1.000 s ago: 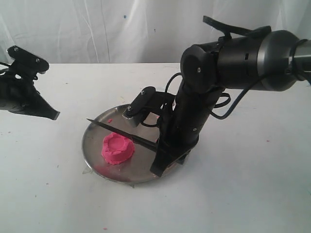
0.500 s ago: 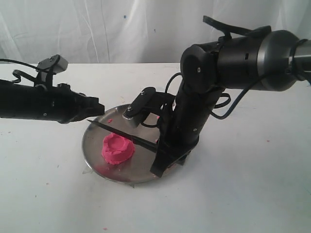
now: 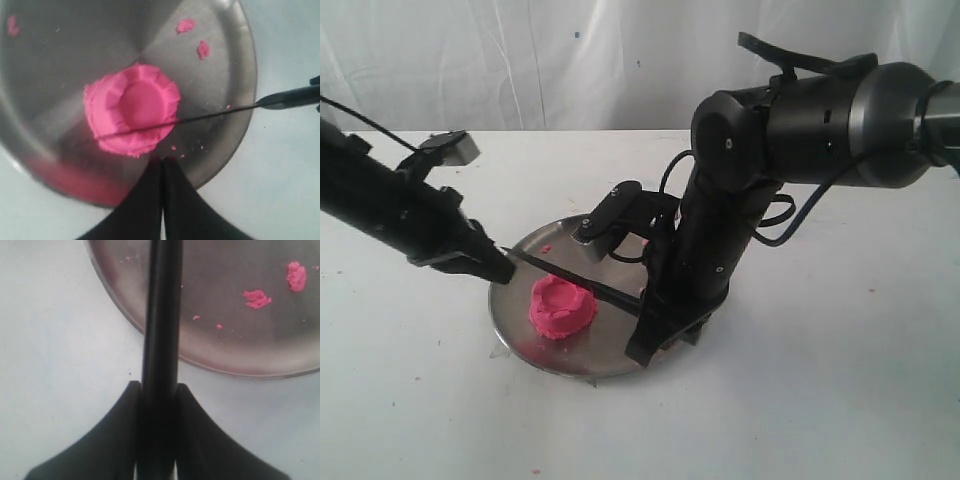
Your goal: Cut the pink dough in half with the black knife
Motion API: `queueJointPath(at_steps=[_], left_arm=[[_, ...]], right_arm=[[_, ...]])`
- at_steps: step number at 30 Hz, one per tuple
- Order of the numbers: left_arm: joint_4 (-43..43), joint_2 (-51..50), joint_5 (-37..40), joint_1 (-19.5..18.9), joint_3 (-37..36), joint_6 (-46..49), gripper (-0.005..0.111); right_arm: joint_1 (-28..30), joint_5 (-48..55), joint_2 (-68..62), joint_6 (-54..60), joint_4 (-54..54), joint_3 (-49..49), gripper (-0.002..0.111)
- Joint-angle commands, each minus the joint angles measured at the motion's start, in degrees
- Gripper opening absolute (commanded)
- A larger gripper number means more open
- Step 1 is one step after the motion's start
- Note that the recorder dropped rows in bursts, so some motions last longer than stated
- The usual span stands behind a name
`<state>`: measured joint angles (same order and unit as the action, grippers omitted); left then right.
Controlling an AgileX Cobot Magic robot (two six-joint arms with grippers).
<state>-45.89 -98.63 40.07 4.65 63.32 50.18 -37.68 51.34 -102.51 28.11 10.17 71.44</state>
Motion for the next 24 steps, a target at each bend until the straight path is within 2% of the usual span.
queueJointPath(at_steps=[1,6,9,24], left_arm=[[1.05,0.57,-5.11,5.24,2.13,8.42,0.0],[0.53,1.34,-9.76,4.79,5.67,6.62,0.0],[-3.02,0.11,-13.37,4.79,5.99,7.76,0.0],[-2.9,-5.72,-15.02,4.68,5.99,7.64,0.0]], right_arm=[[-0.07,-0.21,-1.01,0.02,-0.37,-0.24,0.0],[-0.07,-0.99,-2.46,0.11,-0.85,-0.24,0.0],[-0.07,-5.39,-2.83,0.11,-0.93,-0.13,0.0],[0.04,-7.77,-6.87,0.11,-4.7,-0.13,0.0]])
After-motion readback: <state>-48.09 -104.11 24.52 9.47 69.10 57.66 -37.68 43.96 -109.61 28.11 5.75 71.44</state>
